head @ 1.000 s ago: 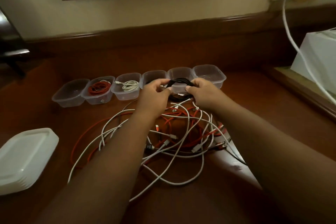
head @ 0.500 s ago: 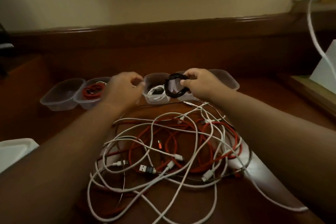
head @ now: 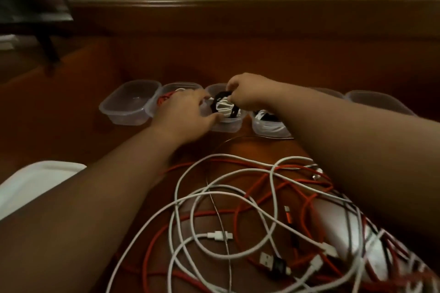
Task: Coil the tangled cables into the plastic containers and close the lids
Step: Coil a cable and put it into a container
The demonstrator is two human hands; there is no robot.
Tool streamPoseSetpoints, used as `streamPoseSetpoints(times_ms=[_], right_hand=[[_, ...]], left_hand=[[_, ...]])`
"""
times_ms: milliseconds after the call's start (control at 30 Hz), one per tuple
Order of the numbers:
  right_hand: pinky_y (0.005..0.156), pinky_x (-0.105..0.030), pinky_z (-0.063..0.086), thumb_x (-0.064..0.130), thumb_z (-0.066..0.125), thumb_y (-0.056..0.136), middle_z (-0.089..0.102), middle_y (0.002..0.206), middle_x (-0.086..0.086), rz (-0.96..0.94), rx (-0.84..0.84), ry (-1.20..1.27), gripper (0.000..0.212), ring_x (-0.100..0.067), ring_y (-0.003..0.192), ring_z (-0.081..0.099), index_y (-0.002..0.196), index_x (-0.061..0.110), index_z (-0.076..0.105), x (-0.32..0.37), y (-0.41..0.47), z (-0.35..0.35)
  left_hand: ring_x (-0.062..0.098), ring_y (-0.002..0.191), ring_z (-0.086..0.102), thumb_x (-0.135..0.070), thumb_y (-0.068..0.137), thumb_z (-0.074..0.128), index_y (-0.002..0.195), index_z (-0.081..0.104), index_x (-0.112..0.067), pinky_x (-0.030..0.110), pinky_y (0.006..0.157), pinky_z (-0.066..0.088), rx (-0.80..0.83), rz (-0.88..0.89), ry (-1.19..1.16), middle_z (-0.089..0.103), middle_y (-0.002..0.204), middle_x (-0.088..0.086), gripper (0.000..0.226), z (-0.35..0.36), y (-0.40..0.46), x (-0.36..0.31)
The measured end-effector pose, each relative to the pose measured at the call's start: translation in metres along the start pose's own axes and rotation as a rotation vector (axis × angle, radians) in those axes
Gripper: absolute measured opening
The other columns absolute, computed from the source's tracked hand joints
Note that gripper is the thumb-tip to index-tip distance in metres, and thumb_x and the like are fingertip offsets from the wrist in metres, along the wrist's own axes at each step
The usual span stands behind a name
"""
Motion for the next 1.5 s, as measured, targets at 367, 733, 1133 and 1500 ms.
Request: streamPoseSetpoints(times_ms=[367, 733, 1133, 1500], right_hand=[[0.090, -0.043, 0.034, 0.046, 0.052, 0.098, 0.062, 0.099, 0.002, 0.030, -0.127, -0.320, 0.024, -0.022, 0.098, 0.055, 0.108, 0.026, 0.061, -0.004, 0.014, 0.008], [0.057, -0.017, 0.034, 0.031, 0.055, 0.099, 0.057, 0.094, 0.005, -0.089, -0.122, -0.046, 0.013, -0.007, 0.078, 0.050, 0.105, 0.022, 0.063, -0.012, -0.139, -0.009], [0.083, -0.034, 0.052, 0.030, 0.057, 0.098, 0.065, 0.109, -0.001, -0.035, -0.111, 0.128, 0.024, -0.018, 0.096, 0.061, 0.118, 0.019, 0.060, 0.004, -0.277, 0.013], [0.046, -0.023, 0.031, 0.042, 0.053, 0.099, 0.045, 0.061, 0.003, -0.010, -0.030, 0.938, 0.034, -0.010, 0.050, 0.037, 0.083, 0.013, 0.062, 0.042, -0.318, -0.069]], left_hand=[[0.023, 0.114, 0.057, -0.063, 0.084, 0.061, 0.133, 0.049, -0.029, 0.043, 0.092, 0.047, 0.019, 0.016, 0.164, 0.062, 0.125, 0.001, 0.060, -0.008, 0.007, -0.006], [0.008, 0.087, 0.060, -0.045, 0.091, 0.063, 0.105, 0.067, -0.031, 0.033, 0.078, 0.055, 0.471, 0.220, 0.057, 0.065, 0.099, -0.011, 0.020, 0.003, -0.115, -0.078], [0.002, 0.077, 0.058, -0.033, 0.098, 0.056, 0.086, 0.061, -0.036, 0.026, 0.066, 0.042, 0.238, 0.305, -0.027, 0.061, 0.083, -0.014, 0.014, -0.067, -0.160, -0.120], [0.025, 0.070, 0.060, -0.032, 0.103, 0.046, 0.081, 0.067, -0.023, 0.042, 0.067, 0.049, 0.023, 0.134, -0.602, 0.064, 0.077, 0.011, 0.032, -0.146, -0.177, -0.168]])
Point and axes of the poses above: each hand's wrist, its own y-axis towards the middle knuckle, its own z-axis out of the palm, x = y × z, the point moved 6 cm from there along y, towards the middle knuckle
